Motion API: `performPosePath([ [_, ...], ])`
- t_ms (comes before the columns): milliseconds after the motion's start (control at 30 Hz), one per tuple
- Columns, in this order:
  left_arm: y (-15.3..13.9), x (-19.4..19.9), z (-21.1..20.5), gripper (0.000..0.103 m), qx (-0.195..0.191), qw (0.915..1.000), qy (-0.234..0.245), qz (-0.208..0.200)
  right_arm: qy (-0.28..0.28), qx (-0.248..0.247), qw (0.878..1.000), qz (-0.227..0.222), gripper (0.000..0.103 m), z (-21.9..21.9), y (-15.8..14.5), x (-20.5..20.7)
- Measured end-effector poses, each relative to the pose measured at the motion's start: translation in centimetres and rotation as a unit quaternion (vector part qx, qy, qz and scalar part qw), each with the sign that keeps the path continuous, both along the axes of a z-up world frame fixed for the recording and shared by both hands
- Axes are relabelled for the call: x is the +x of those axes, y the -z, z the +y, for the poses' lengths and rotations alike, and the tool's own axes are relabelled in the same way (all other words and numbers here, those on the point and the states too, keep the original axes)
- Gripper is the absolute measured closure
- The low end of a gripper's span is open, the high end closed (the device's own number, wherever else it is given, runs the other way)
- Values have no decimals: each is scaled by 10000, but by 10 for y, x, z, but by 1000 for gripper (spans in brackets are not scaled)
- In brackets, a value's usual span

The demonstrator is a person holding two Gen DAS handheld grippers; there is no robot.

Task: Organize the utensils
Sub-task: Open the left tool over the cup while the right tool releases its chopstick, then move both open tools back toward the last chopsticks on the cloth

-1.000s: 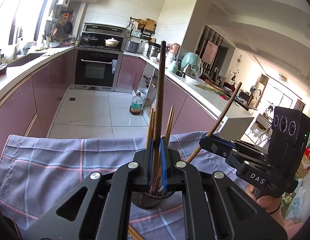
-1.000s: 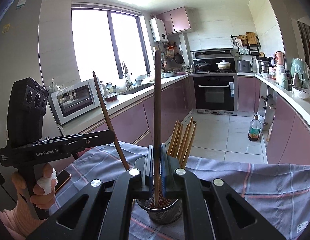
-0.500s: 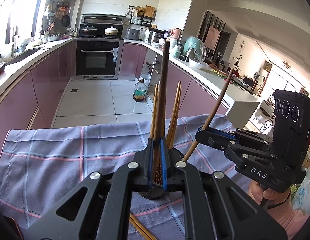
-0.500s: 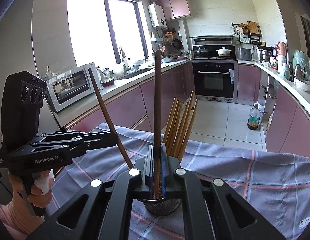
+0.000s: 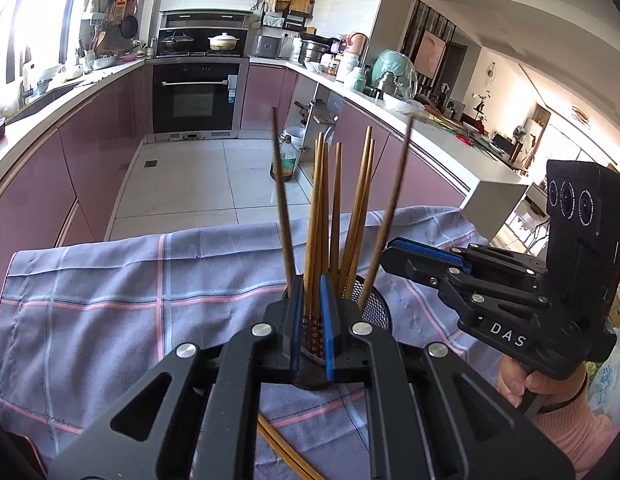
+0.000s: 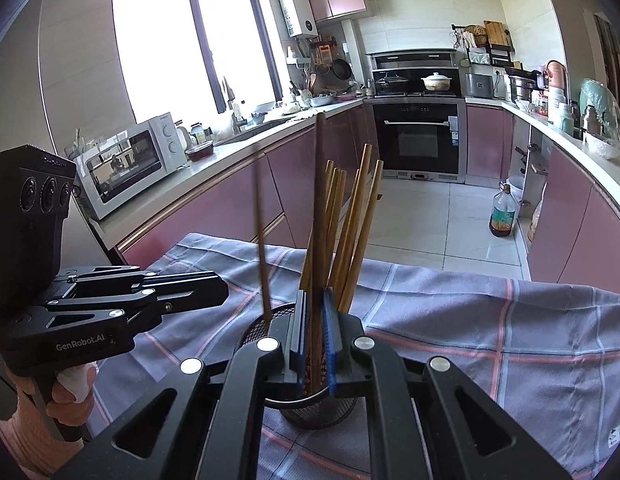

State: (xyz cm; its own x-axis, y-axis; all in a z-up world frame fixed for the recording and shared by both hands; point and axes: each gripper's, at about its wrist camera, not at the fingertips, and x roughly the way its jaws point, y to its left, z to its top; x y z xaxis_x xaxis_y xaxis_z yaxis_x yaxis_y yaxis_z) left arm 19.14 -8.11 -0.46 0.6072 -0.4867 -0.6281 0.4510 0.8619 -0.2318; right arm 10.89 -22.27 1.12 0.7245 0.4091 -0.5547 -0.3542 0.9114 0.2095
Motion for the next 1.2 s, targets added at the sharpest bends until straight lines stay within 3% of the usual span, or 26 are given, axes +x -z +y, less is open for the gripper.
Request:
performPosePath([
  [433,9,-10,5,82,14,9999,-142,-90,0,46,10000,40,89,1,6,-6],
  [600,14,-20,7,75,106,9994,-278,-152,-20,16,10000,-63,75,2,6,-17],
  [1200,28,-62,38,49,215,9966,-744,-264,-415,-24,9989,-200,68,17,0,-51],
])
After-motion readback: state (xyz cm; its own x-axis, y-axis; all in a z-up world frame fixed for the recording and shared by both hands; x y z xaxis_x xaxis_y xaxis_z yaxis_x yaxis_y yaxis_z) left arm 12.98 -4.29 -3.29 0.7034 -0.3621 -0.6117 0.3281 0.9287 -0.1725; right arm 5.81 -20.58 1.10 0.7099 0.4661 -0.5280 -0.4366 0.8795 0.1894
